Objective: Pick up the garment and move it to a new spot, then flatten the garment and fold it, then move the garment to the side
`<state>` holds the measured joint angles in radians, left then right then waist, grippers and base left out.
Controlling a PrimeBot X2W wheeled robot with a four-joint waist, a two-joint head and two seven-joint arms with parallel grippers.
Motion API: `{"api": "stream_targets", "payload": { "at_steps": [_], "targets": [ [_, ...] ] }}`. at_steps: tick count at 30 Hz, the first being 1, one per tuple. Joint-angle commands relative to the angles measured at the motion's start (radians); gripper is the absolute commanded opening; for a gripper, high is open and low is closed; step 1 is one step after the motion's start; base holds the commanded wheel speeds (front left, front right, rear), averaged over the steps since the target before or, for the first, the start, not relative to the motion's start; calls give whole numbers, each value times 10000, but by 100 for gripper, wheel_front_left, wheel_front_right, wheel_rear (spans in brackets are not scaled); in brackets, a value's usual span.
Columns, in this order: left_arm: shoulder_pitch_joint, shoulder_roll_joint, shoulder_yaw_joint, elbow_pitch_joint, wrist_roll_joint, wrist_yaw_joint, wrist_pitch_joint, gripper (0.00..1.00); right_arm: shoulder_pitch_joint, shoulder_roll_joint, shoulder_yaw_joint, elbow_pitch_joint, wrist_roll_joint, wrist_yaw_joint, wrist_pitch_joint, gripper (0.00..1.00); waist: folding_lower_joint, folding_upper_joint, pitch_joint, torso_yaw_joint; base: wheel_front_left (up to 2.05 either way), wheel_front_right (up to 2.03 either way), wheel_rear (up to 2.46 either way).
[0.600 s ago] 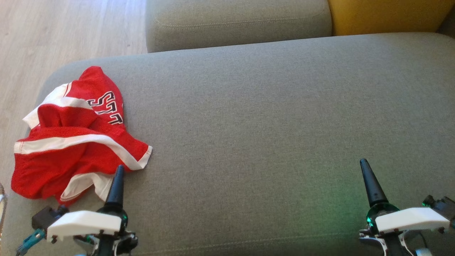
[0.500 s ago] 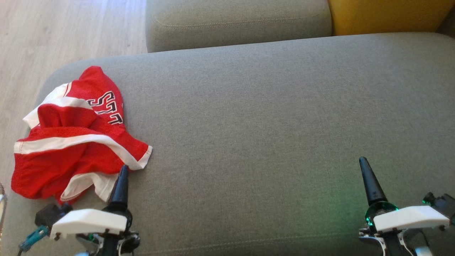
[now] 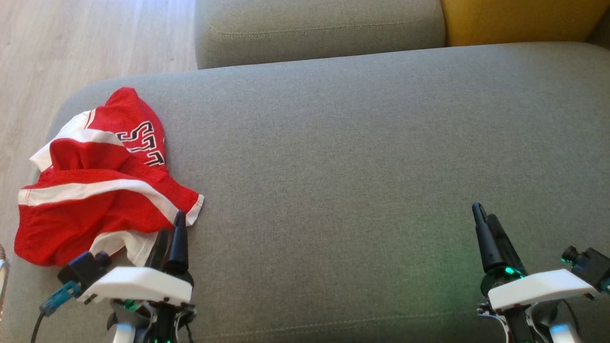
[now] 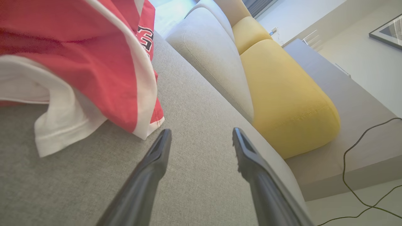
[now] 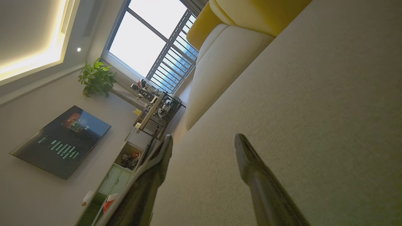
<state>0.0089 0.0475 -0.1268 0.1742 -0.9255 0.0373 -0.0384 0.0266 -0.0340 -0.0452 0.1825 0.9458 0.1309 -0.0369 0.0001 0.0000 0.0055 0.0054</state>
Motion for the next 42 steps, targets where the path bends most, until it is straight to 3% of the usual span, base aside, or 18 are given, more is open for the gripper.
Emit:
{"api": "stream_targets", "payload": {
  "at_steps": [1, 18, 34, 42],
  "targets": [
    [-653, 196, -22, -512, 454, 138, -161, 100, -313, -78, 134, -489, -418, -1, -191, 100, 0, 0, 8, 8, 0, 0, 0],
    [-867, 714, -1047, -1278, 2592, 1290, -666, 100, -363, -99, 488, -922, -2675, -1, -693, 100, 0, 0, 12, 43, 0, 0, 0],
    [-1073, 1105, -1973, -1798, 4552, 2126, -1141, 100, -372, -118, 605, -1436, -4816, -1, -1164, 100, 0, 0, 63, 125, 0, 0, 0],
    [-1171, 1269, -2427, -2016, 5469, 2341, -1379, 100, -367, -127, 473, -1685, -5859, -1, -1400, 100, 0, 0, 90, 121, 0, 0, 0]
  ]
}}
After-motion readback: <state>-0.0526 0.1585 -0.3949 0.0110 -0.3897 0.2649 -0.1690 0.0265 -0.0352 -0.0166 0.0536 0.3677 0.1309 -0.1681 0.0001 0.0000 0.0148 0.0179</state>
